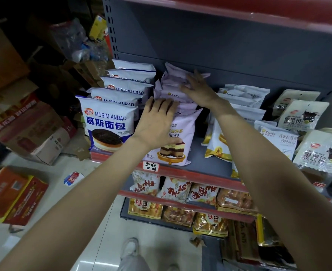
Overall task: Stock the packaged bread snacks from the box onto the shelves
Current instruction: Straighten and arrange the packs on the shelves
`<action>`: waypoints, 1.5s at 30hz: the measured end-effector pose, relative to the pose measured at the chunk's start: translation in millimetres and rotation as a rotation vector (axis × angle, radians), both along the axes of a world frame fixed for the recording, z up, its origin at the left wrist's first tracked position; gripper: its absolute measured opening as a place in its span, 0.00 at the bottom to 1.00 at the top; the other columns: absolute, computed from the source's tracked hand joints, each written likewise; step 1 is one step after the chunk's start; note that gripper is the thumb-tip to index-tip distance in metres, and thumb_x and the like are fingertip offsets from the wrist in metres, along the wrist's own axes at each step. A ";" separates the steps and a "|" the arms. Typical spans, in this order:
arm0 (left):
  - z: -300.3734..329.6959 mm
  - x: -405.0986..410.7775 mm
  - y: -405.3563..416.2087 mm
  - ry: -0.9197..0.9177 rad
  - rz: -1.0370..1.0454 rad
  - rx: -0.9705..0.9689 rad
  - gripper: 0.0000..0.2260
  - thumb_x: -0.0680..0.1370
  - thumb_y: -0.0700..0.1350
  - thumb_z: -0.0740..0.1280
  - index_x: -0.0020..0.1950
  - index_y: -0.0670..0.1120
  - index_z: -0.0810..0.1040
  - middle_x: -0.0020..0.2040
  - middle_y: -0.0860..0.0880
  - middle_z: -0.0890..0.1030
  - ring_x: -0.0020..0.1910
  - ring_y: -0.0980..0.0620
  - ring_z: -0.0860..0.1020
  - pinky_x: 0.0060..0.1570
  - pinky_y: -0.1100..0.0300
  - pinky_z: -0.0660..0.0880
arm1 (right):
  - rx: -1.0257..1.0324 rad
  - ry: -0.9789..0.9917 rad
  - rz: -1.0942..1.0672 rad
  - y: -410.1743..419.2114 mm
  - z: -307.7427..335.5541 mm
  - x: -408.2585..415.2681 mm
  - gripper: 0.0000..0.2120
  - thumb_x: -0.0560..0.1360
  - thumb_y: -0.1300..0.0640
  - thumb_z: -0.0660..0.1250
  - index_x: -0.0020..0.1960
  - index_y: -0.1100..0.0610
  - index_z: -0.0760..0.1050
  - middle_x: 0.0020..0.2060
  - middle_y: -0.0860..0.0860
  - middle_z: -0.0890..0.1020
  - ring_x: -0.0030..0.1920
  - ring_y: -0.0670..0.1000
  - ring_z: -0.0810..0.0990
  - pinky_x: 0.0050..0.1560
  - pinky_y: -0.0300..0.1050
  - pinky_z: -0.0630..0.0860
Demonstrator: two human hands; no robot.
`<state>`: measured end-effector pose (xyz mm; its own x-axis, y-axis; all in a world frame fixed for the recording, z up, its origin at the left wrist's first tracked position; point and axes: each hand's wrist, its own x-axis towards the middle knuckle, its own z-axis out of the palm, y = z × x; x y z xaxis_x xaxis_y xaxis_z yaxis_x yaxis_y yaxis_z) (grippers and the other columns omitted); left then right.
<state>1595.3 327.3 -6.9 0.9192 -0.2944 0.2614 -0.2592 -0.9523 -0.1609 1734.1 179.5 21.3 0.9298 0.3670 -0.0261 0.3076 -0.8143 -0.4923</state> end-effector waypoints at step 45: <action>-38.1 -32.0 -211.3 0.495 0.135 -1.406 0.32 0.73 0.45 0.72 0.73 0.44 0.61 0.68 0.47 0.72 0.67 0.49 0.70 0.64 0.57 0.70 | 0.442 -0.013 -0.707 -180.0 -70.4 -203.4 0.47 0.68 0.45 0.74 0.75 0.61 0.52 0.68 0.59 0.62 0.70 0.58 0.62 0.67 0.52 0.64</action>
<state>1563.3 116.0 -45.0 0.9961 0.0184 -0.0864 0.0882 -0.2708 0.9586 1530.7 -0.5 -49.1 0.9440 -0.3299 -0.0045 -0.1962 -0.5503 -0.8116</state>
